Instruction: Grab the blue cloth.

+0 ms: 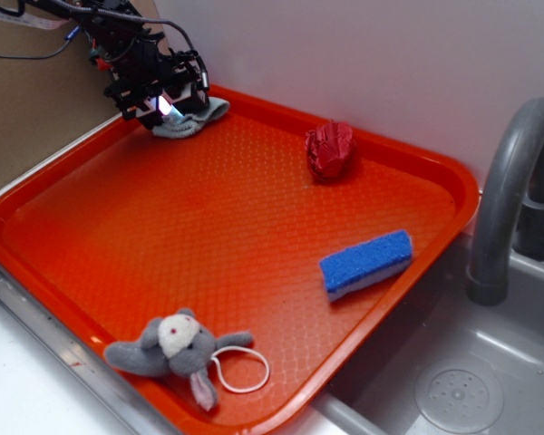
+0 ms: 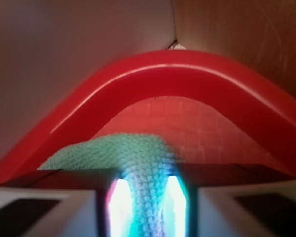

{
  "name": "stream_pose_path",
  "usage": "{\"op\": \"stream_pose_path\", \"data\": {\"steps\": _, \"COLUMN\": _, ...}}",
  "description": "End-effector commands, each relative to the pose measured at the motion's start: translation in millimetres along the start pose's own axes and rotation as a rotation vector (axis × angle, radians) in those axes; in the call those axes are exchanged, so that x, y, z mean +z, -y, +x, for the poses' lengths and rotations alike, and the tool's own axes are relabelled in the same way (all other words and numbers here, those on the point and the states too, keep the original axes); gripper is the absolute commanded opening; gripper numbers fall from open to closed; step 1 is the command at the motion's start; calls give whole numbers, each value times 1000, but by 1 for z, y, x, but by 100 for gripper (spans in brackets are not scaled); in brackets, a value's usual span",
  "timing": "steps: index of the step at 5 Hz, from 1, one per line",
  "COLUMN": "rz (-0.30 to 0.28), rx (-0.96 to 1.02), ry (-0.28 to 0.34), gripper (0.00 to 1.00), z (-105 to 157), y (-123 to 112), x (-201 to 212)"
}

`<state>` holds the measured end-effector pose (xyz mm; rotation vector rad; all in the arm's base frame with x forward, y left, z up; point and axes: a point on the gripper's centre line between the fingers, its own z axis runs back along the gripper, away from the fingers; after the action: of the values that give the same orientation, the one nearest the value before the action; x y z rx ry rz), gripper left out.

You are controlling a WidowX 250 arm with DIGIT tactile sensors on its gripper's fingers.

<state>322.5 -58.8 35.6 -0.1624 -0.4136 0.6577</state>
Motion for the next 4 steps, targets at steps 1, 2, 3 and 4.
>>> {"op": "stream_pose_path", "data": {"steps": 1, "rz": 62, "rx": -44, "ry": -40, "gripper": 0, "z": 0, "y": 6, "x": 43}}
{"op": "stream_pose_path", "data": {"steps": 2, "rz": 41, "rx": -116, "ry": -74, "gripper": 0, "z": -10, "y": 6, "x": 85}}
{"op": "stream_pose_path", "data": {"steps": 3, "rz": -9, "rx": -227, "ry": -131, "gripper": 0, "z": -27, "y": 8, "x": 125}}
{"op": "stream_pose_path", "data": {"steps": 4, "rz": -45, "rx": -358, "ry": -157, "gripper": 0, "z": -57, "y": 9, "x": 168}}
